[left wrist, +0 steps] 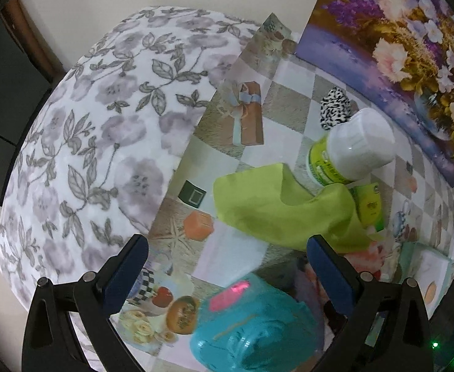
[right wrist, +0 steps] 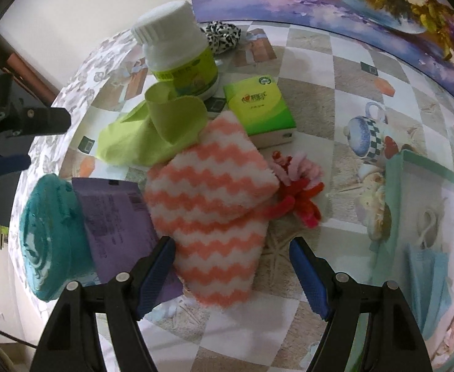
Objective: Organize soft objects
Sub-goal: 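Grasp the pink-white zigzag towel with the right tool while the left tool approaches the teal box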
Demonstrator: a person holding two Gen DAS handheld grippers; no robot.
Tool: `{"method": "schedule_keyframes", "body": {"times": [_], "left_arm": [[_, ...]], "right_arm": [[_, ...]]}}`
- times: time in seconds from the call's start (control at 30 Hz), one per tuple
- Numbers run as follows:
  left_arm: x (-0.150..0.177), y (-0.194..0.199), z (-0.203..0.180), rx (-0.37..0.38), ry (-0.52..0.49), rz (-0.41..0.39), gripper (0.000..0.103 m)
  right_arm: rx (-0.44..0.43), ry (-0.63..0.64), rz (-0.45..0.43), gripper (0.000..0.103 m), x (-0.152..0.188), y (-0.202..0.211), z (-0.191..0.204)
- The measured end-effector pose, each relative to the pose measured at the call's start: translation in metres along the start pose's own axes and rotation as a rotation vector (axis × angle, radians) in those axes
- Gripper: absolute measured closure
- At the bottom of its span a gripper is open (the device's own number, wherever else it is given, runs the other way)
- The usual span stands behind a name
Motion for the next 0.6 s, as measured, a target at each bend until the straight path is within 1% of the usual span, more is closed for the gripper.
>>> {"method": "schedule_keyframes", "body": {"times": [0.1, 0.17, 0.23, 0.3, 0.47, 0.6], "left_arm": [[-0.002, -0.003, 0.002, 0.001, -0.010, 0.017, 0.001], [-0.002, -0.005, 0.001, 0.003, -0.015, 0.029, 0.001], [-0.003, -0.006, -0.001, 0.006, -0.023, 0.041, 0.001], [-0.003, -0.007, -0.004, 0.012, -0.034, 0.053, 0.001], [-0.005, -0.013, -0.010, 0.013, -0.062, 0.092, 0.001], [-0.005, -0.019, -0.016, 0.008, -0.079, 0.119, 0.001]], "right_arm": [[-0.005, -0.009, -0.005, 0.027, -0.001, -0.002, -0.002], [-0.019, -0.009, -0.007, 0.040, -0.001, -0.003, -0.002], [-0.036, -0.012, -0.009, 0.049, 0.000, -0.003, -0.005], [-0.050, -0.015, -0.011, 0.052, -0.001, -0.002, -0.005], [-0.064, -0.025, -0.025, 0.071, -0.003, 0.003, -0.011], [-0.077, -0.048, -0.031, 0.083, -0.005, 0.007, -0.019]]}}
Point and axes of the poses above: each gripper's, at about its wrist camera, not at the fingertips, and y roughly against the way its jaws point, z to its left, x to its underside, the point moved 8 cm from there along -y, roughly the way its jaws point, and after that the axes turned 10 degrees about -z, right-handed, at the moved point
